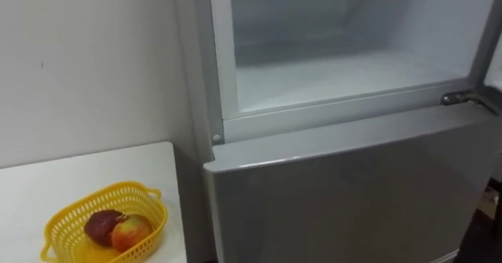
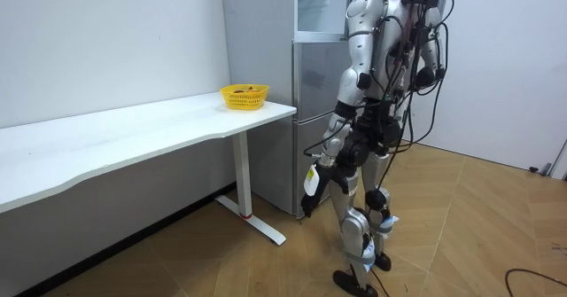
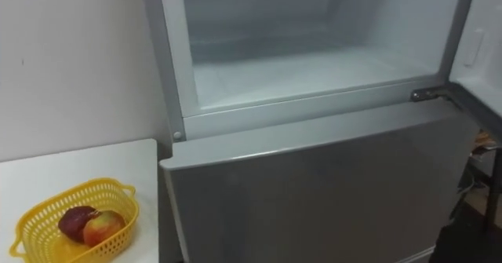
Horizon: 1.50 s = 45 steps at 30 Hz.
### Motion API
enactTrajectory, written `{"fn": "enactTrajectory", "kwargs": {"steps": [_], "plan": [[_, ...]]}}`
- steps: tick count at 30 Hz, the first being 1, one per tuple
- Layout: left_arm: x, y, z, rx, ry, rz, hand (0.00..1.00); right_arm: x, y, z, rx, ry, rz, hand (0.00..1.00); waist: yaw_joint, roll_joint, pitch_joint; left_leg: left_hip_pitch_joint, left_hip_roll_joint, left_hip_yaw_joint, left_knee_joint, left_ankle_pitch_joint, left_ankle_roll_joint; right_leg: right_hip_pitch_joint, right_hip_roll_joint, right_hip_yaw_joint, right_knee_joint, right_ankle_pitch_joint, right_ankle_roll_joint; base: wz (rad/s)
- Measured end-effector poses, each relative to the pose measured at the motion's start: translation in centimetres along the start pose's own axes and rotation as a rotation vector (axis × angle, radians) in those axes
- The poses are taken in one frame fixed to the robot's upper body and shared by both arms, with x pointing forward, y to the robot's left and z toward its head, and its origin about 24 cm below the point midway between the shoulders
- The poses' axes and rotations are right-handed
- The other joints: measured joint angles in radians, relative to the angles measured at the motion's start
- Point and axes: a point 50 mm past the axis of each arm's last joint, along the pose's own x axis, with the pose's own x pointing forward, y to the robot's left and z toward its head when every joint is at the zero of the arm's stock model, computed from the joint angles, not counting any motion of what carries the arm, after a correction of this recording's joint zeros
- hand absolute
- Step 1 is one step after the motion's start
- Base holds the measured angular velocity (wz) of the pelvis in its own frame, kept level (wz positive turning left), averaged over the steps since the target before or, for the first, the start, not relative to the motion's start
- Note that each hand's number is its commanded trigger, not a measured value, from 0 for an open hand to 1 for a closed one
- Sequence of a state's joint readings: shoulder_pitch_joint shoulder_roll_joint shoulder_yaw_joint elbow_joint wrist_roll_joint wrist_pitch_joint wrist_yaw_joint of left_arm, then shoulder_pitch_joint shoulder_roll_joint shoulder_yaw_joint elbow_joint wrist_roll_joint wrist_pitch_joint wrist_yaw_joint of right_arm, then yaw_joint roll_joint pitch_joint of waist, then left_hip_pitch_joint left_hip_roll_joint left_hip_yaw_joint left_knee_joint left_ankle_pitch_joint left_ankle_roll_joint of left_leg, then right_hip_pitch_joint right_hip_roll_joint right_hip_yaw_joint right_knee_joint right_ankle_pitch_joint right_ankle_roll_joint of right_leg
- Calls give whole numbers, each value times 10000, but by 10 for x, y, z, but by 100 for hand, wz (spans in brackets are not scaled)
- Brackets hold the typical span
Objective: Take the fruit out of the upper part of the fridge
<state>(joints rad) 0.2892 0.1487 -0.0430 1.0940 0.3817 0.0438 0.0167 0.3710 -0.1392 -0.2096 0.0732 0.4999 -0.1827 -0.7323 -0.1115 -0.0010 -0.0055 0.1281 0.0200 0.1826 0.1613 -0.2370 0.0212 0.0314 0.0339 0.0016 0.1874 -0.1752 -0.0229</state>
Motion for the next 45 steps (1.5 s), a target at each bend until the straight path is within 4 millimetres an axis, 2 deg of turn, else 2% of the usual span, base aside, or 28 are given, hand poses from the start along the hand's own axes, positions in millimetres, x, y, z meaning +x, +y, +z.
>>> {"fn": "enactTrajectory", "kwargs": {"steps": [3,6,11,16,17,22,27,29,32,36,41,45], "plan": [[-1,2,-2,-138,-36,73,0,8,-11,4,1168,529,-1061,0,-63,-146,-8,-9,-4,-33,17,0,0,6,-2,-23,-1,-1,2,2],[-2,5,-7,-395,110,113,0,22,-20,15,3204,1108,-2083,0,-271,-285,-11,3,0,-35,26,0,0,30,2,-35,4,6,-7,-1],[-3,18,-14,-1523,75,591,0,46,-43,44,6524,1335,-3489,0,-480,-388,-4,-34,-1,34,21,0,0,16,2,12,7,-5,-4,-2],[-5,34,-15,-2088,-9,1168,0,60,-59,70,8253,846,-3808,0,-567,-490,-20,-123,0,37,21,1,0,-110,12,42,24,-17,-7,-1],[-5,38,-14,-2167,-86,1297,0,62,-62,75,8550,732,-3856,0,-575,-528,9,-139,0,35,20,3,-2,-151,15,42,23,-10,-11,0],[-7,41,-20,-2301,-63,1460,0,65,-71,80,9739,765,-3860,0,-574,-634,10,-135,-1,58,20,2,-2,-142,15,67,30,-8,-11,-1],[-9,42,-22,-2308,-33,1455,0,68,-63,82,10765,1056,-3334,0,-664,-637,15,-148,-6,110,13,2,-2,-205,15,178,156,-42,-10,-5],[-9,44,-22,-2277,-34,1565,0,71,-51,90,11167,887,-2731,0,-741,-621,17,-140,-3,174,13,3,-2,-282,25,201,170,-55,-14,-7],[-10,46,-23,-2394,-53,1668,0,75,-45,102,11658,374,-2077,0,-789,-617,14,-128,-2,170,14,3,-2,-267,23,192,174,-54,-14,0],[-11,44,-28,-2461,38,1624,0,78,-44,116,11667,-295,-1295,0,-797,-636,11,-151,5,164,13,3,-3,-274,21,167,195,-53,-15,0],[-12,40,-32,-2580,159,1425,0,81,-35,136,11577,-960,-7,0,-761,-760,-5,-146,7,171,16,4,-4,-353,28,224,347,-66,-33,-3],[-11,39,-33,-2592,209,1398,0,76,-30,149,11628,-1442,795,0,-713,-831,-6,-130,12,171,22,3,-4,-347,30,215,323,-67,-34,0]]}}
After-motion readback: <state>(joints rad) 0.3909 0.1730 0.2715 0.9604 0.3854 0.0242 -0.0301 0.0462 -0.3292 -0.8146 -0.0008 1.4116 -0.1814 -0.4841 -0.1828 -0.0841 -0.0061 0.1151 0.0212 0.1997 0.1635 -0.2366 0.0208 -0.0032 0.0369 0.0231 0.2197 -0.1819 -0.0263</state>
